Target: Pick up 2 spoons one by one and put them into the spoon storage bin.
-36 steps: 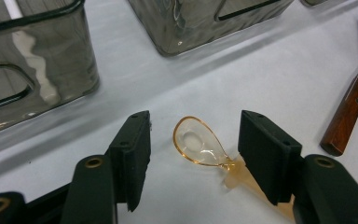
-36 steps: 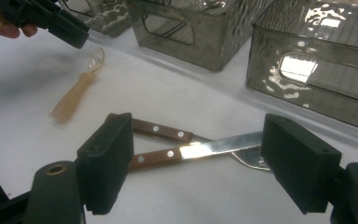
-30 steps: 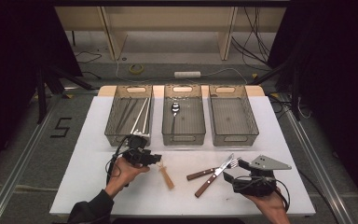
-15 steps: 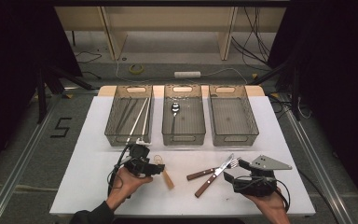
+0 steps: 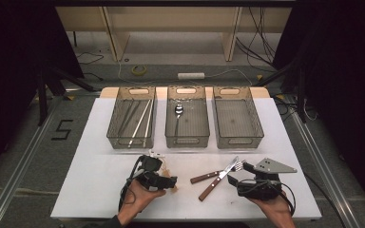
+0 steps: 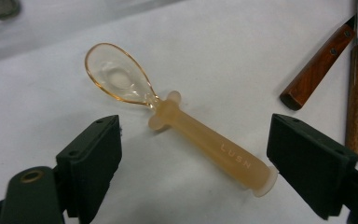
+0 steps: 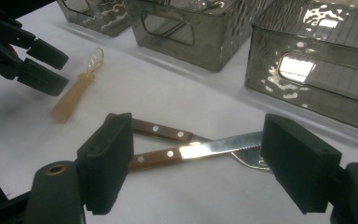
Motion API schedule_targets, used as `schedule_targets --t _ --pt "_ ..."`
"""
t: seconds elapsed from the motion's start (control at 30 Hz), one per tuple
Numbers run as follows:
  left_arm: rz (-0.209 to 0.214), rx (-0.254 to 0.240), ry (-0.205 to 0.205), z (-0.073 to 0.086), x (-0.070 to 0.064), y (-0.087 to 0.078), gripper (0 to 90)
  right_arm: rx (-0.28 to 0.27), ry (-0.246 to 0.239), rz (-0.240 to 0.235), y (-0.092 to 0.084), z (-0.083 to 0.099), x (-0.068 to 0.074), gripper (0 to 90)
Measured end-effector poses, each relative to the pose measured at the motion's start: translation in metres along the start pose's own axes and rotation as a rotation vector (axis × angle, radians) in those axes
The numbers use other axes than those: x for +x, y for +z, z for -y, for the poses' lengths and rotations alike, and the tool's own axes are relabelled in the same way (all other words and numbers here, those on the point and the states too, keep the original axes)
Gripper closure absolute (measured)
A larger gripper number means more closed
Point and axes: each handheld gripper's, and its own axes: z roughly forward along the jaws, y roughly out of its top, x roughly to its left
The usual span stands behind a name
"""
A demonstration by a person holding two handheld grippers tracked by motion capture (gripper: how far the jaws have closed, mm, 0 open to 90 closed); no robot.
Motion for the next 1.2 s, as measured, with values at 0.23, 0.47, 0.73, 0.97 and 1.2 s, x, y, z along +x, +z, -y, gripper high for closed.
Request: schedule_targets --t 0.23,0.47,0.73,0.97,1.2 --pt "-0.027 0.027 0.018 0.002 -0.008 0.009 13.8 0.001 0.0 -0.001 0.0 0.0 0.0 26.7" --pt "-0.049 0.049 0.034 0.002 -0.011 0.016 11.0 0.004 0.0 -0.002 0.0 0.0 0.0 26.7" --pt "-0.078 0.062 0.055 0.002 -0.015 0.022 10.0 0.004 0.0 -0.002 0.0 0.0 0.0 26.7" --pt "-0.105 0.065 0.088 0.004 -0.017 0.022 12.3 0.001 0.001 0.0 0.0 0.0 0.0 26.8" --pt "-0.104 0.061 0.097 0.004 -0.017 0.021 15.5 0.003 0.0 -0.002 0.001 0.0 0.0 26.7"
